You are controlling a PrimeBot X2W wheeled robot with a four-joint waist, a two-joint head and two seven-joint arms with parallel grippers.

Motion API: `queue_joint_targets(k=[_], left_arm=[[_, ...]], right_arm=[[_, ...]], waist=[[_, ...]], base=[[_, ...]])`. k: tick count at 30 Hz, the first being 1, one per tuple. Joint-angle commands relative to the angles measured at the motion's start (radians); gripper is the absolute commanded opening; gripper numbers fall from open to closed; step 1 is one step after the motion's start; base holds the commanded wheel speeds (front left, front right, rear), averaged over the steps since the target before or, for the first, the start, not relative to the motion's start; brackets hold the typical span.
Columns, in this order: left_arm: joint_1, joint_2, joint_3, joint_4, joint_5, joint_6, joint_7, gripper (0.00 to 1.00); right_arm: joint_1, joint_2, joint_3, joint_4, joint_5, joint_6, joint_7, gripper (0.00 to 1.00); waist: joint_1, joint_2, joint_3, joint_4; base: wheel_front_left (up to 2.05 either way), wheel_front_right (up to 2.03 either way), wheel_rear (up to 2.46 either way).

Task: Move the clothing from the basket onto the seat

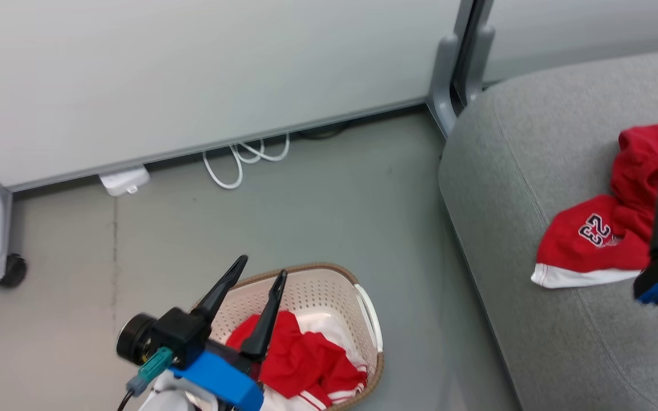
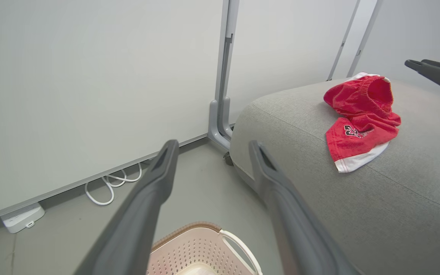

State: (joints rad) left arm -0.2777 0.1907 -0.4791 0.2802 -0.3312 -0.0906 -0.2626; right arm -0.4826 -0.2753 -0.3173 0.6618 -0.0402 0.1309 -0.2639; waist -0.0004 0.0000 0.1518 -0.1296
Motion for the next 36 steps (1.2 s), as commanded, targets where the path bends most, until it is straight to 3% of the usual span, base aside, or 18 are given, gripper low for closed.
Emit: queue_joint_targets(k=[1,9,17,28,36], left_arm=[[0.025,0.000,0.019,-0.004,0.005,0.003,-0.003,1.00],[0.112,-0.028,0.146,0.006,0.016,0.007,-0.003,1.00],[0.169,-0.057,0.252,0.014,0.038,-0.001,-0.003,1.00],[0.185,-0.082,0.360,0.009,0.070,-0.018,-0.003,1.00],[0.189,-0.098,0.388,0.018,0.096,-0.029,-0.003,1.00]], right_arm=[[0.043,0.019,0.010,-0.035,0.003,0.000,0.000,1.00],[0.263,0.109,0.078,-0.351,-0.019,0.000,0.082,1.00],[0.415,0.180,0.151,-0.571,-0.009,0.000,0.157,1.00],[0.499,0.213,0.230,-0.683,0.011,0.000,0.211,1.00],[0.496,0.219,0.245,-0.685,-0.001,0.000,0.218,1.00]], waist=[[0.0004,0.0000,-0.045,0.031],[0.0004,0.0000,-0.093,0.084],[0.0004,0.0000,-0.130,0.135],[0.0004,0.0000,-0.128,0.155],[0.0004,0.0000,-0.125,0.144]], base=[[0.00,0.00,0.00],[0.00,0.00,0.00],[0.00,0.00,0.00],[0.00,0.00,0.00],[0.00,0.00,0.00]])
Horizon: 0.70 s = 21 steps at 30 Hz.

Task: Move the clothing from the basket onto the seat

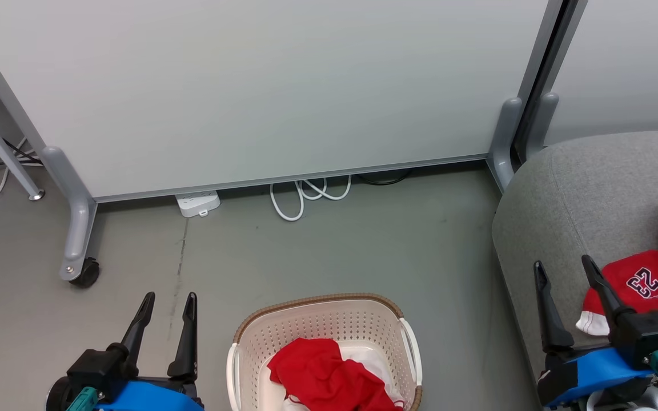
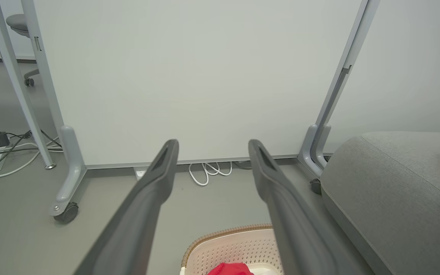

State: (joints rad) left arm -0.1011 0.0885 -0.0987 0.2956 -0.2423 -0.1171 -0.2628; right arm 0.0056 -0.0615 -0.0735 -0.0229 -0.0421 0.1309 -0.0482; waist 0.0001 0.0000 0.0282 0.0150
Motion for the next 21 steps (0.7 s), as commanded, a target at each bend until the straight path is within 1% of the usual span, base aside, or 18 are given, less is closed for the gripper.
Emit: queue_joint_targets(k=[1,11,18,21], left_arm=[[0.014,0.002,0.009,0.004,0.009,-0.004,-0.003,1.00],[0.018,-0.011,0.020,0.003,0.016,-0.009,-0.003,1.00],[-0.005,-0.016,0.022,-0.008,0.022,-0.013,-0.003,1.00],[-0.028,-0.018,0.015,-0.013,0.024,-0.014,-0.003,1.00]], right_arm=[[0.009,0.005,0.002,0.001,0.003,0.000,0.001,1.00],[0.018,0.009,-0.006,-0.007,0.008,0.000,0.006,1.00],[-0.019,0.010,0.010,-0.023,0.020,0.000,0.004,1.00],[-0.049,0.011,0.020,-0.034,0.024,0.000,-0.004,1.00]], waist=[[-0.0001,0.0000,-0.003,-0.001],[-0.0001,0.0000,-0.007,0.001],[-0.0001,0.0000,0.046,-0.014],[-0.0001,0.0000,0.098,-0.028]], base=[[0.00,0.00,0.00],[0.00,0.00,0.00],[0.00,0.00,0.00],[0.00,0.00,0.00]])
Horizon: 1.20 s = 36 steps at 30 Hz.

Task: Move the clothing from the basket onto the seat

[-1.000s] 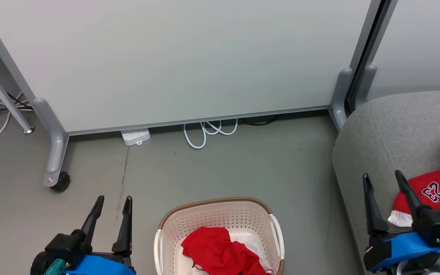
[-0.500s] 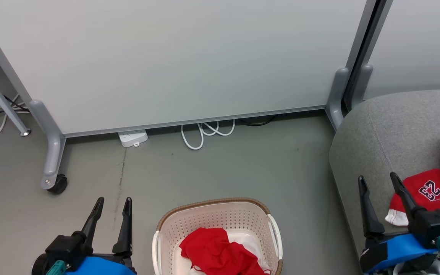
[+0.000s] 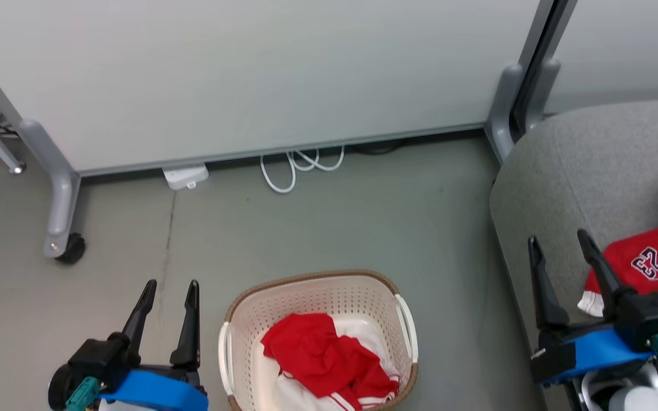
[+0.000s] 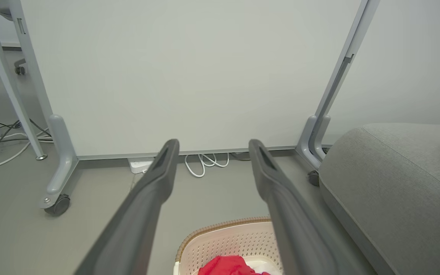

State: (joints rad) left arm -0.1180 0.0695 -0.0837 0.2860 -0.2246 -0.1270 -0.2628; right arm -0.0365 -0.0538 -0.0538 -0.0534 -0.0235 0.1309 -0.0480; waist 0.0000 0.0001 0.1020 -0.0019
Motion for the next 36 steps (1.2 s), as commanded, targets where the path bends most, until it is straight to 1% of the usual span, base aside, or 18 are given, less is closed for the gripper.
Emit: queue_joint_targets(k=[1,5,10,15,19,28,32,36], left_arm=[[-0.019,0.001,-0.002,-0.005,0.007,-0.003,-0.003,1.00],[-0.066,0.006,-0.021,0.000,0.010,-0.004,-0.003,1.00],[-0.160,0.026,-0.072,0.036,0.010,-0.004,-0.003,1.00],[-0.276,0.049,-0.118,0.102,0.003,-0.004,-0.003,1.00],[-0.364,0.073,-0.171,0.180,-0.003,-0.004,-0.003,1.00],[-0.523,0.134,-0.298,0.416,-0.025,-0.004,-0.001,1.00],[-0.578,0.153,-0.344,0.512,-0.047,-0.004,0.021,1.00],[-0.624,0.178,-0.371,0.576,-0.068,-0.004,0.033,1.00]], right_arm=[[-0.017,0.003,0.005,-0.009,0.009,0.000,-0.005,1.00],[-0.077,0.003,0.022,-0.025,0.013,0.000,-0.014,1.00],[-0.169,0.003,0.047,-0.033,0.019,0.000,-0.037,1.00],[-0.267,0.004,0.093,-0.015,0.033,0.000,-0.071,1.00],[-0.325,0.005,0.123,0.001,0.057,0.000,-0.102,1.00],[-0.411,0.005,0.200,0.052,0.138,0.000,-0.169,1.00],[-0.436,0.005,0.222,0.067,0.170,0.000,-0.191,1.00],[-0.457,0.005,0.249,0.076,0.203,0.000,-0.204,1.00]], waist=[[0.0000,-0.0001,0.047,-0.017],[0.0000,-0.0001,0.152,-0.047],[0.0000,-0.0001,0.300,-0.102],[0.0000,-0.0001,0.435,-0.180],[0.0000,-0.0001,0.525,-0.237],[0.0000,-0.0001,0.673,-0.350],[0.0000,-0.0001,0.731,-0.380],[0.0000,-0.0001,0.793,-0.398]], base=[[0.00,0.00,0.00],[0.00,0.00,0.00],[0.00,0.00,0.00],[0.00,0.00,0.00],[0.00,0.00,0.00],[0.00,0.00,0.00],[0.00,0.00,0.00],[0.00,0.00,0.00]])
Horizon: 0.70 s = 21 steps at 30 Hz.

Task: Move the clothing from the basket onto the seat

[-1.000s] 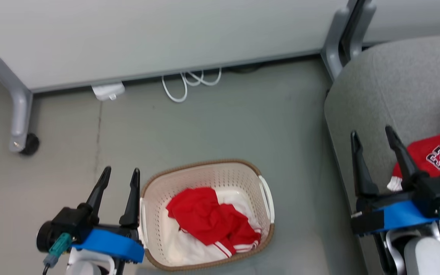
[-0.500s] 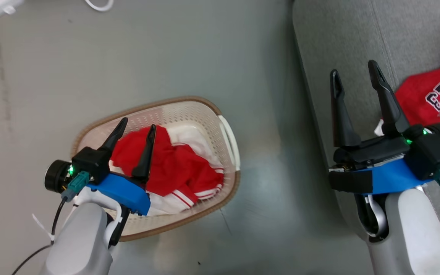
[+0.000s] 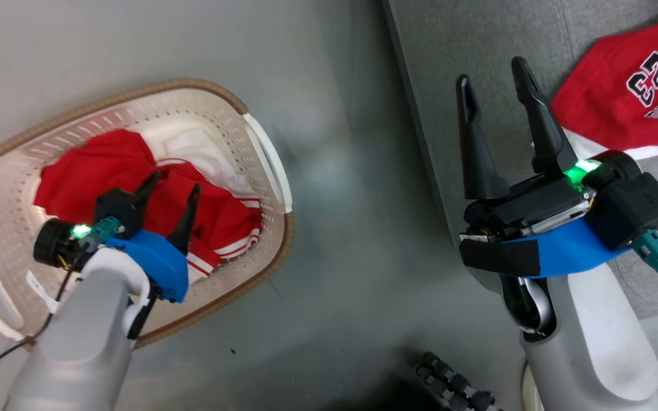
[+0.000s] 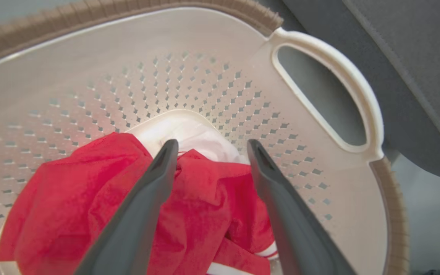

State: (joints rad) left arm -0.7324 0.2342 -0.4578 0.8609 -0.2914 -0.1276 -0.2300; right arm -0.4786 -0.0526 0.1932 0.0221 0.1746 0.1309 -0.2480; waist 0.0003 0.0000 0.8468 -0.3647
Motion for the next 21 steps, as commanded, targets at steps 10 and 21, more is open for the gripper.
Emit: queue_joint_targets(k=[10,21], left_arm=[[-0.103,0.040,0.000,0.130,-0.014,0.015,0.020,1.00],[-0.157,-0.009,-0.023,0.252,-0.057,0.002,0.084,0.00]], right_arm=[[-0.022,0.004,0.033,-0.014,0.023,0.000,-0.017,1.00],[-0.008,0.004,0.028,-0.033,0.027,0.000,-0.018,1.00]], waist=[[-0.0003,0.0000,0.127,-0.053],[-0.0003,0.0000,0.128,-0.051]], base=[[0.00,0.00,0.00],[0.00,0.00,0.00]])
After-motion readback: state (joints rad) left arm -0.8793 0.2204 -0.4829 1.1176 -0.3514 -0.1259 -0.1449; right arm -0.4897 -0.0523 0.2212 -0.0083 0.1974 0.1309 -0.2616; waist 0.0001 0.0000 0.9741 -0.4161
